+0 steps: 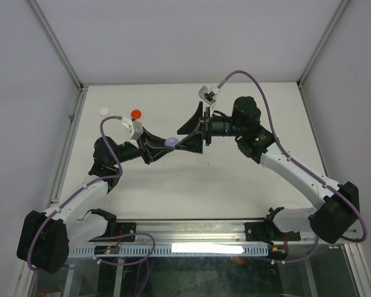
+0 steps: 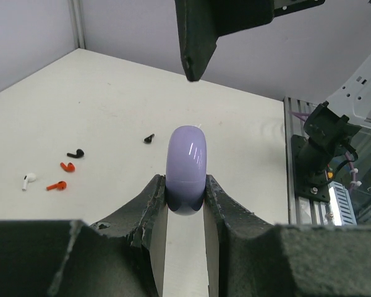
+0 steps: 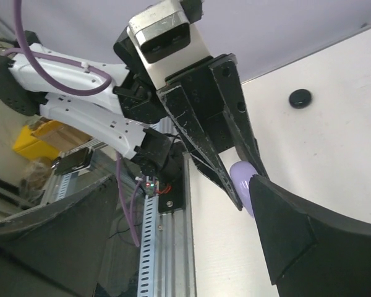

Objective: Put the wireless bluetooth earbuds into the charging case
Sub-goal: Close the charging case, then place the charging case at the center of the board.

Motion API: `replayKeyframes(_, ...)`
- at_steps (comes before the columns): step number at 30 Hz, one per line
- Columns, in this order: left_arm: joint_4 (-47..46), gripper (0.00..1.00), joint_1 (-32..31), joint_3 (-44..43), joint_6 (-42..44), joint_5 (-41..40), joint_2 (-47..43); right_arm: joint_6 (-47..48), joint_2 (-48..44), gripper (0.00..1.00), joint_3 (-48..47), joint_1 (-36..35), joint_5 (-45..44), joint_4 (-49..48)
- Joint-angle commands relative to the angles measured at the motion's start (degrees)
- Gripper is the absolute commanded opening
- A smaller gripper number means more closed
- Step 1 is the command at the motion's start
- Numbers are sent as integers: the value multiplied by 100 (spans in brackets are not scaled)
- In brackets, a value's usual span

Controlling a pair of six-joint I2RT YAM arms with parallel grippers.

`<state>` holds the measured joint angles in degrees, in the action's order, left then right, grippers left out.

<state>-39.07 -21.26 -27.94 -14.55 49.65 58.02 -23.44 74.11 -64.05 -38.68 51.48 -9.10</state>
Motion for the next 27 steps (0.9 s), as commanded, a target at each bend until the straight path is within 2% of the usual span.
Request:
replayKeyframes(1,-73,0,51,-250,-80,-136,69,526,-432,89,-6,77,-663,473)
replayKeyframes(5,364,0,51,-399,-294,-558,314,1045,-760,89,54,84,-1928,1290)
replayKeyframes(9,1438,0,50,-898,-655,-1014,819,1261,-1105,89,208,85,-2979,1855)
replayKeyframes(12,1983,0,51,-1226,-1166,-1288,1238,1323,-1344,89,436,84,-3714,2145)
replayKeyframes(15,2076,0,42,-1266,-1777,-1416,1728,1364,-1593,90,763,82,-4291,2243)
replayKeyframes(20,1922,3,-83,-1100,-2539,-1518,2611,1470,-1859,90,1165,82,-4819,2307)
replayKeyframes(27,1920,5,-854,-1126,-2762,-1644,3681,1625,-2099,90,1463,85,-5224,2413)
